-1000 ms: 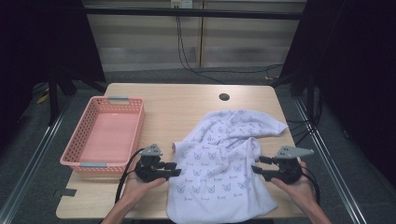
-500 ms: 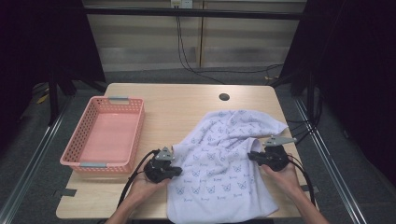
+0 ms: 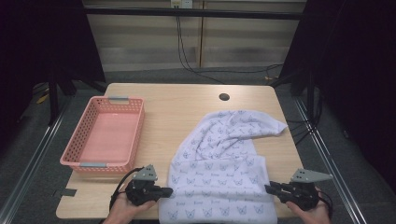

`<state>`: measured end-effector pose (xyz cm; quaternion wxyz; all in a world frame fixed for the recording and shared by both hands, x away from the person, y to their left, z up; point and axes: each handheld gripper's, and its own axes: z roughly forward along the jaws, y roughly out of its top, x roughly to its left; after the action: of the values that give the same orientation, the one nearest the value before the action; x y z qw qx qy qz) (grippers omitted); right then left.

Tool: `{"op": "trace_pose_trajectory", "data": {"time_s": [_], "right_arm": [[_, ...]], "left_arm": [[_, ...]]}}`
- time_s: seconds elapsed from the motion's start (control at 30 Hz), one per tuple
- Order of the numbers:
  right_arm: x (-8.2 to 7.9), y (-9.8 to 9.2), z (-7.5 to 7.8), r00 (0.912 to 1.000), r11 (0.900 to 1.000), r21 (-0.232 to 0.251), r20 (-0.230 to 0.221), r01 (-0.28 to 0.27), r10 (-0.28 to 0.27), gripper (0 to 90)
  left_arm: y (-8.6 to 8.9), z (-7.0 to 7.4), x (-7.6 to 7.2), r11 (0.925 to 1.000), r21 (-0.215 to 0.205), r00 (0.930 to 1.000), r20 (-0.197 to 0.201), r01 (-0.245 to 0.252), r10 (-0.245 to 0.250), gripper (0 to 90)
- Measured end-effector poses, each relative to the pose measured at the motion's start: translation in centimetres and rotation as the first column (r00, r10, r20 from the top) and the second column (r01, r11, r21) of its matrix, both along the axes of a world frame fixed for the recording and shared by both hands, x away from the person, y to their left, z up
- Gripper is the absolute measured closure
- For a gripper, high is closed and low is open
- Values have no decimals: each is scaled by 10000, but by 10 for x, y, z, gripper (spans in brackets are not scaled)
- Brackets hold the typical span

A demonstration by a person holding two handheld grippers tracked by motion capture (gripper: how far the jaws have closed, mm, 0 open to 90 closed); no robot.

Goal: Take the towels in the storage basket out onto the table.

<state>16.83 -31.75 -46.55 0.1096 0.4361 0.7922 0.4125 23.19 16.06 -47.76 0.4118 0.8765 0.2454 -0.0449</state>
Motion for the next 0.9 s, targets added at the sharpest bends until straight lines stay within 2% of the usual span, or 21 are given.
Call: {"op": "trace_pose_trajectory", "data": {"time_s": [0.03,0.07,0.1,0.13,0.17,0.23,0.3,0.33,0.37,0.43,0.47,0.5,0.53,0.6,0.63,0.67,0.77,0.8,0.83,0.87,0.9], "right_arm": [[-1,-2,1,9999,9999,80,115,82,-83,560],[1,-3,3,9997,9998,104,176,193,-195,532],[3,-4,4,9993,9997,56,289,243,-244,518],[3,-4,4,9993,9997,56,289,243,-244,518],[6,-5,4,9988,9995,4,374,302,-302,501],[19,-5,4,9985,9992,17,389,396,-396,488],[35,-3,3,9980,9990,-121,452,438,-432,477],[40,-2,4,9979,9990,-28,474,452,-450,474],[47,0,5,9976,9991,-14,535,433,-432,473],[58,3,7,9965,9990,-101,713,444,-436,474],[58,3,7,9965,9990,-101,713,444,-436,474],[69,7,9,9958,9992,-121,832,388,-377,521],[69,7,9,9958,9992,-121,832,388,-377,521],[80,10,10,9957,9991,-79,830,420,-412,643],[93,13,8,9957,9990,-168,833,420,-405,672],[99,14,5,9967,9992,-130,729,373,-363,672],[109,18,1,9971,9986,-353,667,402,-378,666],[114,19,-1,9978,9988,-346,579,339,-319,656],[121,22,-6,9984,9981,-477,447,382,-360,637],[124,23,-7,9987,9981,-519,411,326,-304,635],[127,25,-9,9989,9983,-498,389,289,-270,634]], "left_arm": [[2,3,1,9996,-239,9999,66,139,-137,861],[2,3,1,9996,-239,9999,66,139,-137,831],[1,7,7,9977,-656,9998,38,-188,191,775],[1,7,7,9977,-656,9998,38,-188,191,743],[-1,10,16,9962,-823,9994,168,-289,304,743],[-8,12,30,9954,-784,9974,430,-551,586,713],[-16,10,53,9920,-882,9944,463,-902,945,680],[-16,10,53,9920,-882,9944,463,-902,945,682],[-26,5,79,9897,-602,9898,510,-1297,1329,677],[-33,0,97,9855,-466,9849,519,-1630,1653,666],[-33,0,97,9855,-466,9849,519,-1630,1653,672],[-43,-6,115,9817,-496,9815,458,-1838,1861,681],[-43,-6,115,9817,-496,9815,458,-1838,1861,688],[-51,-12,126,9818,-433,9818,365,-1848,1864,701],[-59,-19,129,9845,141,9834,524,-1748,1739,706],[-62,-23,129,9863,323,9860,476,-1616,1600,694],[-63,-26,125,9881,216,9871,526,-1523,1510,648],[-62,-24,122,9869,568,9866,713,-1507,1466,665],[-59,-22,116,9855,912,9849,1110,-1429,1326,784],[-59,-22,116,9855,912,9849,1110,-1429,1326,854],[-48,-23,108,9840,874,9843,980,-1553,1466,858]]}}
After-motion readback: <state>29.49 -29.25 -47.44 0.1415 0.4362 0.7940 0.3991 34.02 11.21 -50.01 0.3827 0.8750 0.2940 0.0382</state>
